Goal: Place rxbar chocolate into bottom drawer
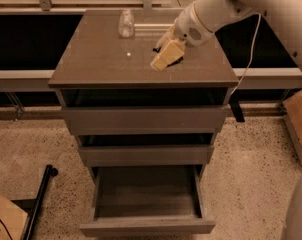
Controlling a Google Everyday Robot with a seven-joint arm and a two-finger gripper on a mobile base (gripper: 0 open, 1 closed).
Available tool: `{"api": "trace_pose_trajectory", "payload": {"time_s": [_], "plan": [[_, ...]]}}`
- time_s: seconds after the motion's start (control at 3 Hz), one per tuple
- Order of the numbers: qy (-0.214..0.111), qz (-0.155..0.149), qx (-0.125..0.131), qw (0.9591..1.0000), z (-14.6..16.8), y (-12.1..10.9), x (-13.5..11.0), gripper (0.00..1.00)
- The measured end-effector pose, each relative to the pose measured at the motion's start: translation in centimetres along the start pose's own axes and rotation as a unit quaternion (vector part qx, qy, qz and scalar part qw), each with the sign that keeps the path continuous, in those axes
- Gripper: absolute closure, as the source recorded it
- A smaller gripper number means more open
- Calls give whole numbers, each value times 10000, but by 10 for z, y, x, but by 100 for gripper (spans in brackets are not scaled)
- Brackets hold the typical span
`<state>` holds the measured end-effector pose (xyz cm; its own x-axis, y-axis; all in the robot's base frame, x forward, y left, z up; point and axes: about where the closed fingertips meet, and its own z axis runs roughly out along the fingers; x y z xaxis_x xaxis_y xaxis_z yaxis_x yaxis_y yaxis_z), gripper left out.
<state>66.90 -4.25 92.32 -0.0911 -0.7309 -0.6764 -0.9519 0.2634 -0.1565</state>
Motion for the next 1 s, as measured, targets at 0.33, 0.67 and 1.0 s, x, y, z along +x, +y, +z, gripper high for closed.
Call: {"api": "trace_pose_trajectory", "payload": {"time_s": [0.33, 0.67, 1.0], "plan": [[49, 96, -773, 9969, 25, 35, 23, 100], [36, 74, -1325, 9911, 43, 76, 51, 100], [39, 73, -1325, 9911, 43, 76, 51, 100]]}}
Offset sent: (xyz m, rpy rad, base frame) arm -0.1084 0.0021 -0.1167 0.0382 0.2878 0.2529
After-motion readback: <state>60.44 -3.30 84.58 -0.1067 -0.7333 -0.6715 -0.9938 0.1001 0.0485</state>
